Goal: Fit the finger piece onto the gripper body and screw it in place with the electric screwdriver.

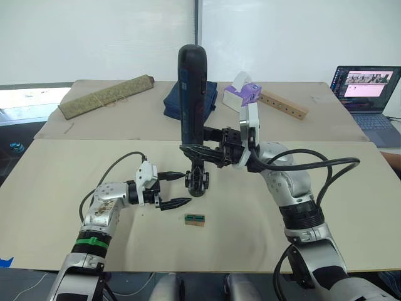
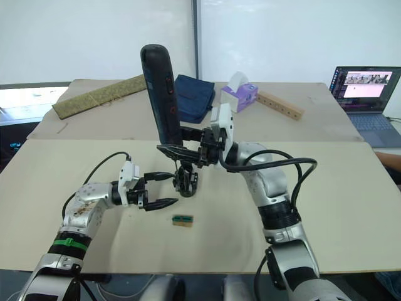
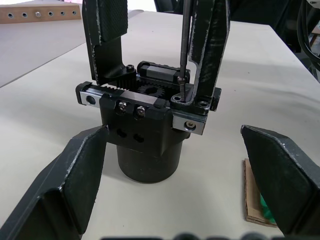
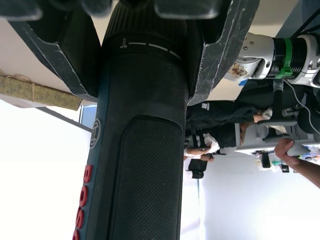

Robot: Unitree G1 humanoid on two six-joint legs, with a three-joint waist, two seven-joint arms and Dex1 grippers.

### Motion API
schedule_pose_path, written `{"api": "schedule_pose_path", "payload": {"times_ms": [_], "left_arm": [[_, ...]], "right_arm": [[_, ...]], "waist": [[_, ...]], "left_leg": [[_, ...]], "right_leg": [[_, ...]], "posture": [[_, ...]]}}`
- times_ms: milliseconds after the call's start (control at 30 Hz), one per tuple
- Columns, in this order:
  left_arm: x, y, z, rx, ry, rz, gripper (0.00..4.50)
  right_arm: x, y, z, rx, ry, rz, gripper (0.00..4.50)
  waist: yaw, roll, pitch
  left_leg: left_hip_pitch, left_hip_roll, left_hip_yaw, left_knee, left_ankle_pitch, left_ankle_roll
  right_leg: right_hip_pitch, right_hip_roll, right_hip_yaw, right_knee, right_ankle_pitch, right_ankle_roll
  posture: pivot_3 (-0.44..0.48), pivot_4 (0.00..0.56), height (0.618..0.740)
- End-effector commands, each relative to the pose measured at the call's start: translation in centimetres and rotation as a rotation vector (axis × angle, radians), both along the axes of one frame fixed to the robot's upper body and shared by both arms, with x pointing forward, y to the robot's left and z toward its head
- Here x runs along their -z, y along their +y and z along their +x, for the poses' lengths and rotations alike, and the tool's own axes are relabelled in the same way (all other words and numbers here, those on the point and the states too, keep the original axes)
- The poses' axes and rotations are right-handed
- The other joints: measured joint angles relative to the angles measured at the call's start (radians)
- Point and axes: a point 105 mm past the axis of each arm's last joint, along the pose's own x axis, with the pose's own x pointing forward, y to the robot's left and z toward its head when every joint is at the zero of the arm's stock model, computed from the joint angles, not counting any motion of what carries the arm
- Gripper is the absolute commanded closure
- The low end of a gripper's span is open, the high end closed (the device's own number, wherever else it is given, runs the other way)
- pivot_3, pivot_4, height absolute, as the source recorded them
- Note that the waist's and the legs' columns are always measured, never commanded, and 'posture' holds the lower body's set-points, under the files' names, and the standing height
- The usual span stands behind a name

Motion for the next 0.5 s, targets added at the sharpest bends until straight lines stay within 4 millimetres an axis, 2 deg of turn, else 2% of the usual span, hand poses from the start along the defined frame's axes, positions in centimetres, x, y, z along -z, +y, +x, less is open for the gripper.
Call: {"api": "schedule_pose_path", "payload": {"times_ms": [33, 500], "left_arm": [[-1.10, -0.37, 0.04, 0.010, -0.036, -0.020, 0.00], [-1.15, -0.46, -0.04, 0.014, -0.036, -0.017, 0.00]], "right_arm": [[-2.35, -0.58, -0.30, -0.003, -0.077, 0.056, 2.55], [-2.13, -0.67, -0.28, 0.001, -0.077, 0.040, 2.55]], "waist": [[0.000, 0.000, 0.000], [0.000, 0.000, 0.000]], "left_leg": [[0.000, 0.000, 0.000, 0.000, 0.000, 0.000], [0.000, 0.000, 0.000, 0.000, 0.000, 0.000]], "right_leg": [[0.000, 0.000, 0.000, 0.000, 0.000, 0.000], [0.000, 0.000, 0.000, 0.000, 0.000, 0.000]], "posture": [[0.000, 0.150, 0.740], [0.000, 0.150, 0.740]]}}
